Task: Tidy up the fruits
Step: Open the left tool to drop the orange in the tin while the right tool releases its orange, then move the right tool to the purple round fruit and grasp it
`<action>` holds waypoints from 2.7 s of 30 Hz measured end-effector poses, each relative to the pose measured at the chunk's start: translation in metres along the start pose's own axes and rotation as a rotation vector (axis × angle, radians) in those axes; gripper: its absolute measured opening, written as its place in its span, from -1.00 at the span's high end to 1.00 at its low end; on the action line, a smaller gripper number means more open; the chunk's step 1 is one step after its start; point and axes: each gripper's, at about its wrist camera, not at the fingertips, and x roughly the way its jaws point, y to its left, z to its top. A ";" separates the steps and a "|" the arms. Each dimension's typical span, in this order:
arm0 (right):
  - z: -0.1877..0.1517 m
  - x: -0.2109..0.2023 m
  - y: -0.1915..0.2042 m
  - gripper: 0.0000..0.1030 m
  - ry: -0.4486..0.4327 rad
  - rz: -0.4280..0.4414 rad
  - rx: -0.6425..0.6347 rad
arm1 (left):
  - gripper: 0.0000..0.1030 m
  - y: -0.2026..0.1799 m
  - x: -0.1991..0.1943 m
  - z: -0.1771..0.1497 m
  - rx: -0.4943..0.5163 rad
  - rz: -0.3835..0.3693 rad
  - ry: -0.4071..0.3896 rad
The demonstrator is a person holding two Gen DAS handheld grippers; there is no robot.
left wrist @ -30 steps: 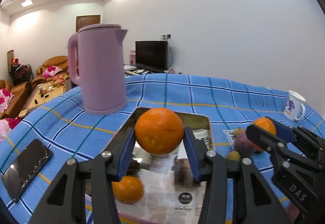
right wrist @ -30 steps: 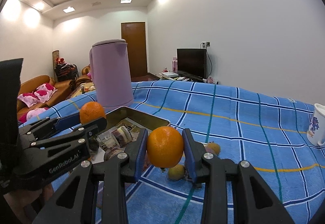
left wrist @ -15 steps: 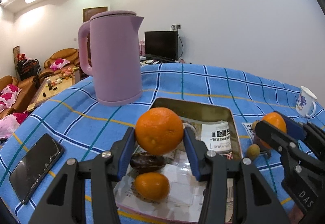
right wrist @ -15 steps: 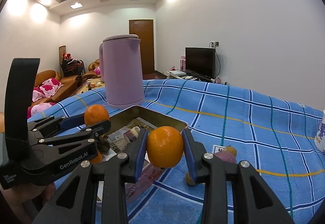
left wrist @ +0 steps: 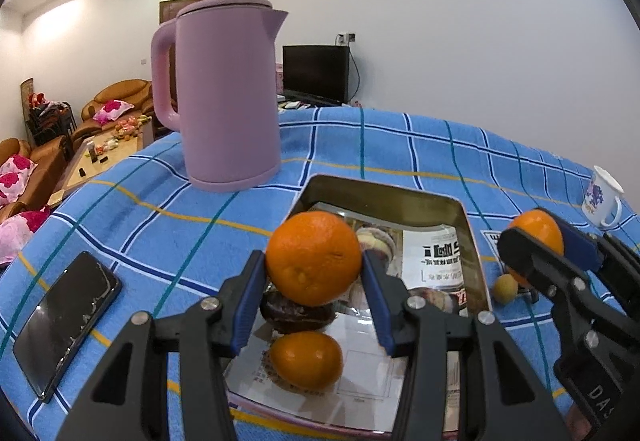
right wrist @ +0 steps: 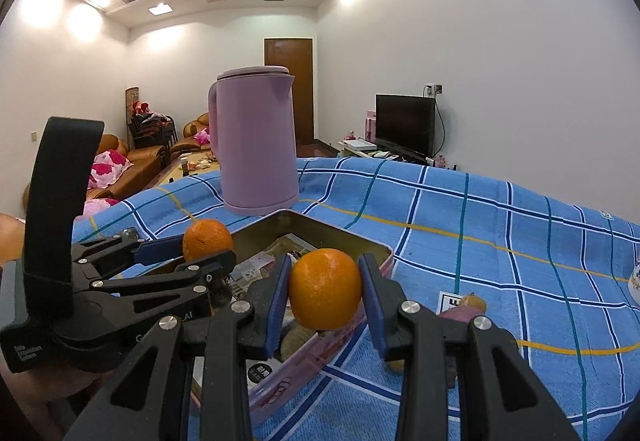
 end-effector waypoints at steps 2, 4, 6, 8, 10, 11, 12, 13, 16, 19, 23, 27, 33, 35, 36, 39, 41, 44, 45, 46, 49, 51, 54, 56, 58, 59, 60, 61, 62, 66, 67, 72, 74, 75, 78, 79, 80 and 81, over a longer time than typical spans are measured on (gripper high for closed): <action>-0.001 -0.001 0.001 0.29 -0.001 0.000 -0.001 | 0.02 -0.003 0.002 0.000 0.018 -0.005 0.006; -0.001 -0.002 0.001 0.28 -0.001 0.000 -0.004 | 0.01 -0.005 0.001 0.000 0.025 0.004 0.005; 0.000 -0.001 0.002 0.28 -0.001 0.000 -0.008 | 0.00 -0.003 0.001 0.000 0.015 0.006 0.004; -0.001 -0.002 0.002 0.28 -0.002 0.001 -0.010 | 0.00 -0.001 0.000 0.000 0.004 0.006 0.001; -0.001 -0.001 0.002 0.28 0.000 0.004 -0.011 | -0.05 -0.001 0.000 0.000 0.003 0.005 -0.001; -0.001 -0.001 0.002 0.28 0.001 0.004 -0.011 | -0.11 -0.001 0.000 0.000 0.004 0.003 -0.003; -0.001 -0.001 0.002 0.29 0.002 0.004 -0.011 | -0.19 -0.001 -0.002 -0.001 0.003 0.007 -0.009; -0.001 -0.001 0.002 0.28 0.002 0.005 -0.012 | -0.24 -0.001 -0.004 -0.001 -0.001 0.013 -0.021; 0.000 0.000 0.001 0.28 0.002 0.006 -0.012 | -0.42 -0.001 -0.008 -0.002 0.001 0.011 -0.032; 0.000 0.000 0.002 0.28 0.004 0.009 -0.014 | -0.42 0.000 -0.010 -0.003 -0.004 0.011 -0.044; 0.000 0.001 0.004 0.28 0.012 0.037 -0.028 | -0.60 0.008 -0.022 -0.005 -0.052 0.051 -0.099; 0.000 0.002 0.009 0.28 0.014 0.075 -0.052 | -0.76 0.020 -0.035 -0.008 -0.125 0.115 -0.163; -0.001 0.011 0.020 0.28 0.056 0.142 -0.100 | -0.82 0.034 -0.037 -0.009 -0.190 0.135 -0.170; -0.002 0.014 0.025 0.28 0.072 0.157 -0.127 | -0.93 0.035 -0.038 -0.010 -0.181 0.142 -0.175; -0.003 0.015 0.027 0.28 0.077 0.158 -0.139 | -0.96 0.035 -0.040 -0.010 -0.178 0.148 -0.183; -0.003 0.017 0.031 0.19 0.088 0.154 -0.158 | -0.97 0.035 -0.040 -0.010 -0.174 0.148 -0.189; -0.003 0.018 0.029 -0.07 0.087 0.145 -0.150 | -0.97 0.033 -0.040 -0.010 -0.176 0.147 -0.188; -0.003 0.013 0.024 -0.14 0.063 0.134 -0.127 | -0.97 0.032 -0.041 -0.010 -0.168 0.151 -0.190; -0.003 0.010 0.022 -0.14 0.051 0.116 -0.115 | -0.97 0.031 -0.041 -0.010 -0.161 0.155 -0.192; -0.003 0.007 0.018 -0.14 0.037 0.098 -0.098 | -0.97 0.029 -0.041 -0.010 -0.155 0.155 -0.190; -0.004 -0.003 0.004 -0.14 0.014 0.054 -0.059 | -0.97 0.023 -0.041 -0.010 -0.135 0.148 -0.189; -0.003 -0.010 -0.012 -0.14 0.008 0.007 -0.032 | -0.97 0.018 -0.040 -0.010 -0.125 0.129 -0.186; -0.001 -0.019 -0.044 -0.14 0.022 -0.072 0.037 | -0.97 0.005 -0.040 -0.009 -0.104 0.109 -0.183; 0.000 -0.025 -0.068 -0.14 0.037 -0.131 0.077 | -0.97 -0.007 -0.041 -0.010 -0.079 0.088 -0.184; -0.001 -0.029 -0.088 -0.14 0.051 -0.197 0.096 | -0.97 -0.020 -0.042 -0.009 -0.056 0.061 -0.187; -0.002 -0.031 -0.098 -0.14 0.057 -0.223 0.110 | -0.97 -0.028 -0.043 -0.008 -0.041 0.050 -0.187; -0.004 -0.033 -0.106 -0.14 0.061 -0.238 0.124 | -0.97 -0.035 -0.044 -0.007 -0.026 0.039 -0.186; -0.006 -0.034 -0.113 -0.14 0.069 -0.251 0.137 | -0.97 -0.043 -0.044 -0.006 -0.011 0.025 -0.187; -0.008 -0.031 -0.120 -0.14 0.092 -0.263 0.146 | -0.97 -0.050 -0.045 -0.005 0.005 0.013 -0.188; -0.019 -0.020 -0.130 -0.14 0.164 -0.239 0.170 | -0.97 -0.077 -0.044 -0.004 0.069 -0.013 -0.190; -0.020 -0.017 -0.131 -0.14 0.181 -0.229 0.172 | -0.97 -0.081 -0.042 -0.003 0.077 -0.019 -0.183; -0.027 -0.005 -0.133 -0.14 0.270 -0.202 0.179 | -0.97 -0.097 -0.035 -0.006 0.117 -0.036 -0.153; -0.030 0.001 -0.138 -0.14 0.303 -0.198 0.200 | -0.97 -0.098 -0.034 -0.005 0.123 -0.034 -0.154; -0.031 0.003 -0.140 -0.14 0.316 -0.190 0.205 | -0.97 -0.097 -0.035 -0.006 0.124 -0.031 -0.156; -0.035 0.011 -0.143 -0.13 0.357 -0.169 0.220 | -0.97 -0.092 -0.031 -0.004 0.111 -0.019 -0.139; -0.036 0.014 -0.143 -0.13 0.366 -0.161 0.225 | -0.97 -0.090 -0.030 -0.004 0.102 -0.022 -0.137; -0.036 0.015 -0.145 -0.13 0.366 -0.150 0.239 | -0.97 -0.087 -0.030 -0.003 0.092 -0.024 -0.134; -0.037 0.016 -0.147 -0.13 0.368 -0.137 0.254 | -0.97 -0.088 -0.029 -0.003 0.092 -0.026 -0.133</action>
